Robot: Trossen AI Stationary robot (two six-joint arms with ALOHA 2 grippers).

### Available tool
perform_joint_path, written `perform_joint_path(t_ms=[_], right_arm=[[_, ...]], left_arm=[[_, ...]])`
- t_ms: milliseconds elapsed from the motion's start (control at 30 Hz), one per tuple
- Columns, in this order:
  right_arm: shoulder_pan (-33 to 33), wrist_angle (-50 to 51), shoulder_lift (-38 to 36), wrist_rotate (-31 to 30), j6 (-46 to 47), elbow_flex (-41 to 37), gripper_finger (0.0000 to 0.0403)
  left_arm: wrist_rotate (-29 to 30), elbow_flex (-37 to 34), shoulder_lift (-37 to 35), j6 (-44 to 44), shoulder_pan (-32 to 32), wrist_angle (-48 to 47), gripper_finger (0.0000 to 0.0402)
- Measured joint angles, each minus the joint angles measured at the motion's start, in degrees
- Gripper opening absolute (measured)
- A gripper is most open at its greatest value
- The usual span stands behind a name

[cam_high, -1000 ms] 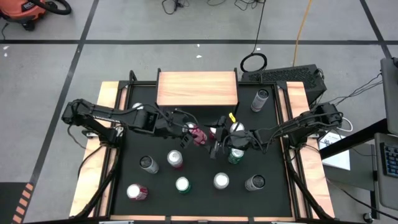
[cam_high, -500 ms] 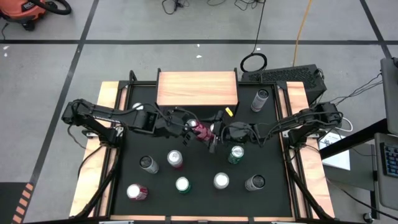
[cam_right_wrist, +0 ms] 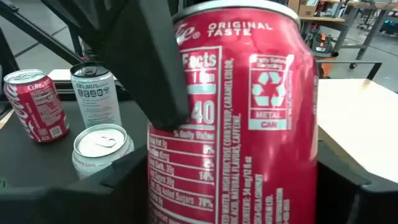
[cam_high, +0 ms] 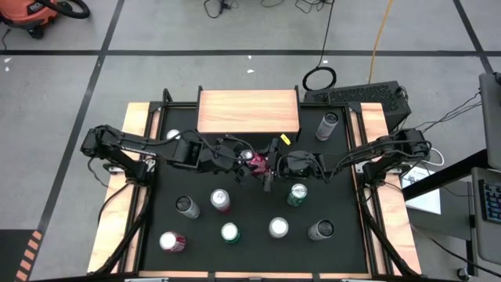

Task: Place canned beverage on shelf
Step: Put the top left red soda on the shelf

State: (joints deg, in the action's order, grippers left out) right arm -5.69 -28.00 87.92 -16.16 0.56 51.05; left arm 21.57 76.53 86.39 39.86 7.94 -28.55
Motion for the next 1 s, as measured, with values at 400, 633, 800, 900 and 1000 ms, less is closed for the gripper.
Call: perform_joint_path(t_ms=[400, 633, 800, 900, 1000], right_arm=[[0.02, -0.17, -0.07, 0.02, 0.14, 0.02, 0.0284], [-0.04, 0.56, 0.01, 0.83, -0.31, -0.12, 0.0278], [0.00, 0.84, -0.51, 0.71, -2.78, -0.11, 0.0278], [0.14, 1.76, -2.80, 2.90, -4.48, -0.11, 0.0278], [0.24, 4.01, -5.52, 4.98, -6.21, -0.04, 0.0278]], left_arm=[[2.35, 0.00, -0.07, -13.42, 0.01, 2.23, 0.0333], [2.37, 0.04, -0.62, -18.45, -0.03, 2.84, 0.0393], [3.17, 0.04, -3.42, -23.96, 0.64, 4.17, 0.0394], [4.44, 0.04, -6.06, -28.50, 1.97, 5.53, 0.0388], [4.43, 0.04, -8.81, -32.58, 3.71, 5.72, 0.0386]])
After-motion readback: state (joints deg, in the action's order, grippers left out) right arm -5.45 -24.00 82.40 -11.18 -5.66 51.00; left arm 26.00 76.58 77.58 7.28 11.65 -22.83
